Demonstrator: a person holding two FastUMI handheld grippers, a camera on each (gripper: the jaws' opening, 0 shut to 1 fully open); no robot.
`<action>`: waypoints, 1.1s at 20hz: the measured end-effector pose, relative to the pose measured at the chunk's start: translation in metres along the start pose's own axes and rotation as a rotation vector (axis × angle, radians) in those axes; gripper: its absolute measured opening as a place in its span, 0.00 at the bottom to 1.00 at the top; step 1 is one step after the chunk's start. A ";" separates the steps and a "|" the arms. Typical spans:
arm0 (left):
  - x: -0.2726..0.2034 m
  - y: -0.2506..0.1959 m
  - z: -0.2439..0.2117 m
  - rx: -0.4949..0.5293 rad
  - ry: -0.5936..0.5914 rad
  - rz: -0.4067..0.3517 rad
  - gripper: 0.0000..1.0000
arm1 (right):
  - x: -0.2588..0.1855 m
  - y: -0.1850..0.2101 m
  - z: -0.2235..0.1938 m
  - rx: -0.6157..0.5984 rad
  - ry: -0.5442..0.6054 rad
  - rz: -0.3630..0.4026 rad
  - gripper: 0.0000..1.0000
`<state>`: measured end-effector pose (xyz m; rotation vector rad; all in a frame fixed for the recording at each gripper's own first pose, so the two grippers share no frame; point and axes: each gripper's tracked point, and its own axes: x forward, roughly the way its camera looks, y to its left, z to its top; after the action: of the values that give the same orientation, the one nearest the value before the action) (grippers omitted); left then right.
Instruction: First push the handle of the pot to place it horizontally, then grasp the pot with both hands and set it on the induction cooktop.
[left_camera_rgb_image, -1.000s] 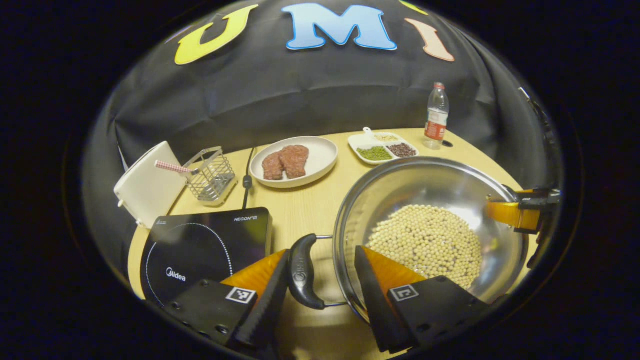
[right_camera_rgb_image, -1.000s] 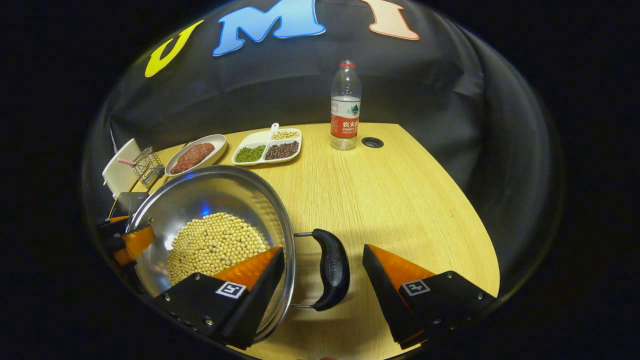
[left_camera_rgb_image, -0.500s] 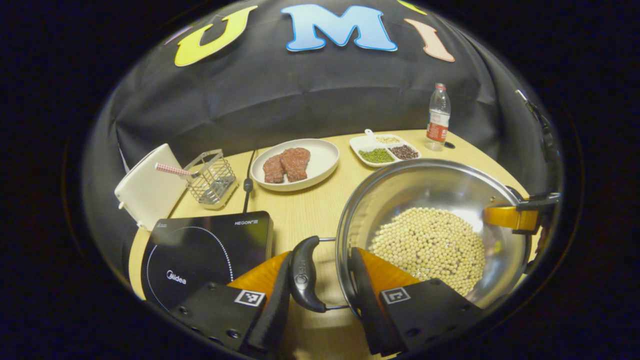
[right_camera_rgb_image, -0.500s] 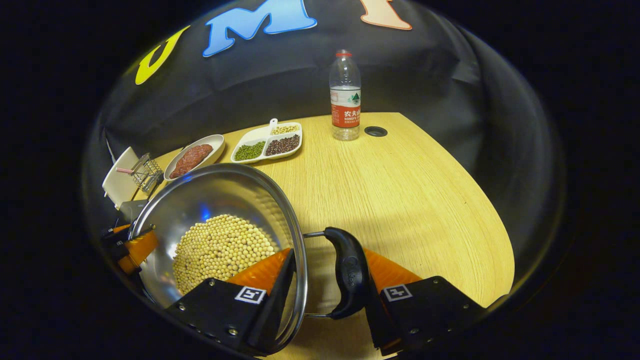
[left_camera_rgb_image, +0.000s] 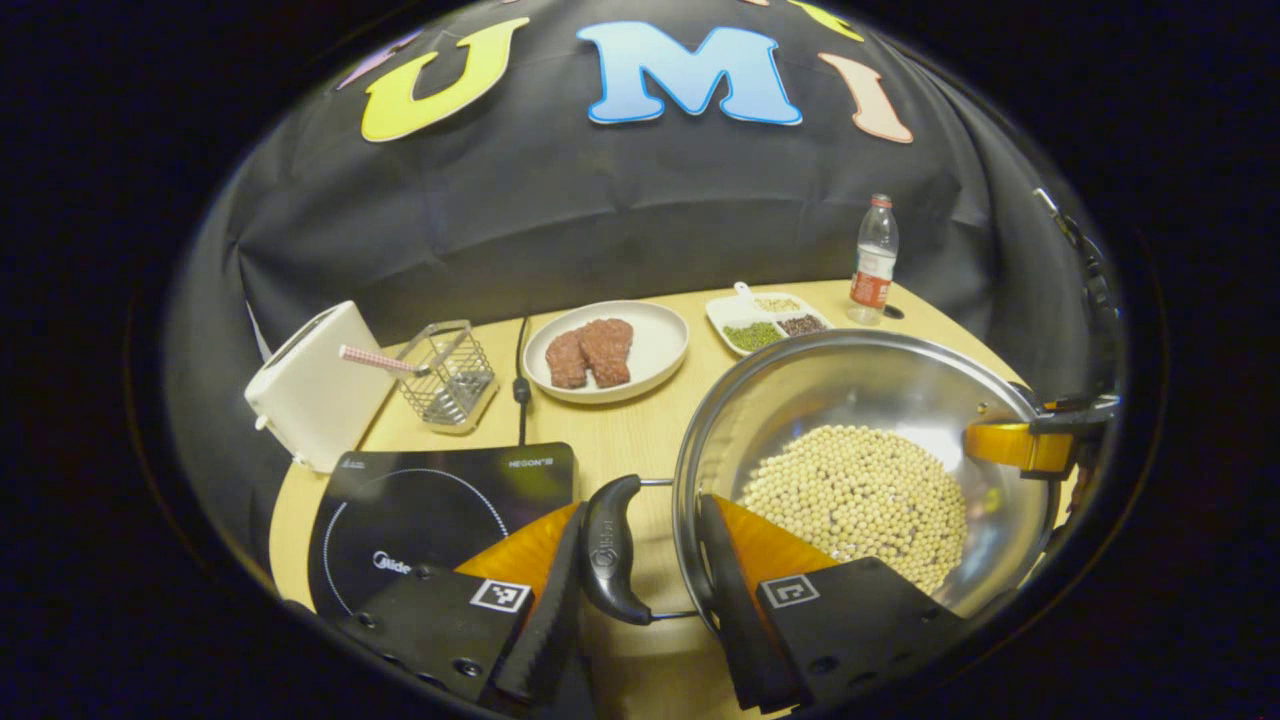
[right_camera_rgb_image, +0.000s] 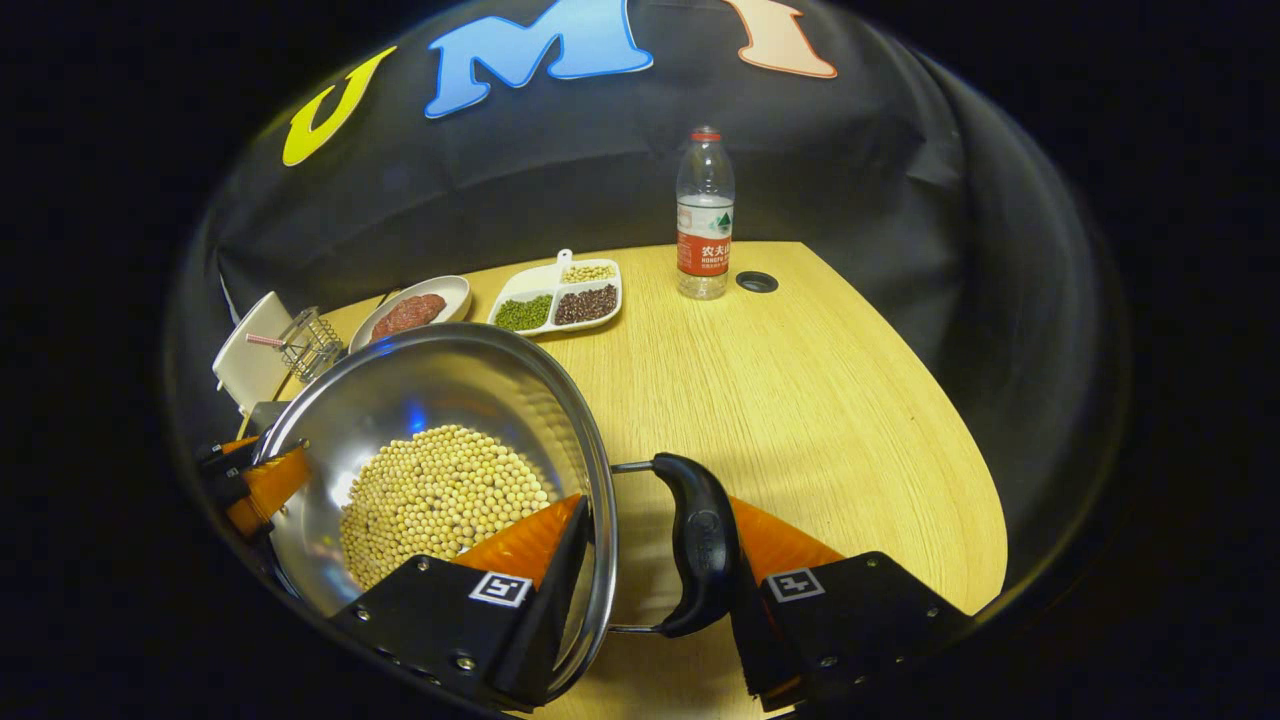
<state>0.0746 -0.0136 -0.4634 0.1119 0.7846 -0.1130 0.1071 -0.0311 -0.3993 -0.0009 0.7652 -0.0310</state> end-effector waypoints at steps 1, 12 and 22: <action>-0.005 0.004 0.002 -0.004 0.002 0.001 0.69 | -0.005 0.003 0.003 -0.008 -0.005 -0.001 0.70; -0.061 0.086 0.016 -0.011 -0.039 0.040 0.65 | -0.053 0.072 0.005 -0.004 0.000 0.038 0.70; -0.074 0.179 0.003 -0.033 -0.040 0.087 0.69 | -0.052 0.153 0.005 -0.057 0.006 0.072 0.70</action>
<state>0.0506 0.1670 -0.3981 0.1119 0.7402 -0.0197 0.0772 0.1232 -0.3619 -0.0271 0.7716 0.0591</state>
